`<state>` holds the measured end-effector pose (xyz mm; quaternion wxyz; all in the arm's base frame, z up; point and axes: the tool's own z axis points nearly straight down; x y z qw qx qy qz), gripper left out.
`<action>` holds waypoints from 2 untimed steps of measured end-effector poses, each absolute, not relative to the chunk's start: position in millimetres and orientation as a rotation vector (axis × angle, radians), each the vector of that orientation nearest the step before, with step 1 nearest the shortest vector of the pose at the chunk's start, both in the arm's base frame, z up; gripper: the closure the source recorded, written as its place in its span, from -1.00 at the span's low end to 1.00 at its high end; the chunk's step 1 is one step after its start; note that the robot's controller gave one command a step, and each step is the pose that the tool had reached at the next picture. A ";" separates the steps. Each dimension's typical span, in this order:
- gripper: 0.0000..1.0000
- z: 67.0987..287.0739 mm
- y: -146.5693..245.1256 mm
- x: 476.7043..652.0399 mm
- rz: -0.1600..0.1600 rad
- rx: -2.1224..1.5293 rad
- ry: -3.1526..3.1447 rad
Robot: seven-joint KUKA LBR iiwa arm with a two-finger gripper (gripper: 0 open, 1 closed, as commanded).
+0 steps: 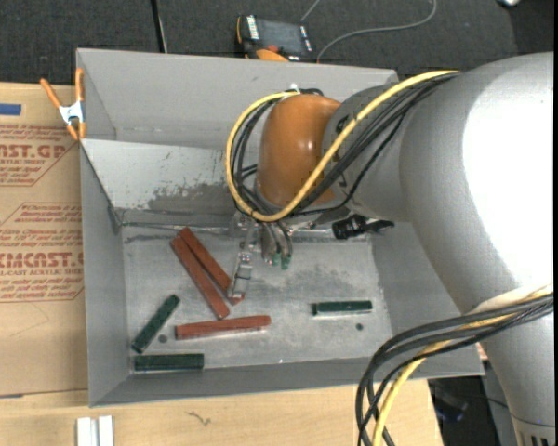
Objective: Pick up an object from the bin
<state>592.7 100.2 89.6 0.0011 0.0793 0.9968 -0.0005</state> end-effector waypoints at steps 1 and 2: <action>-1.00 69.5 130.2 555.4 0.002 -0.258 3.130; 1.00 70.8 129.6 556.9 0.001 -0.253 3.126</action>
Offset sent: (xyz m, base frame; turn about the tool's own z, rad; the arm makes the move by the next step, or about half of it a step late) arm -0.0372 0.0287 -0.0196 -0.3209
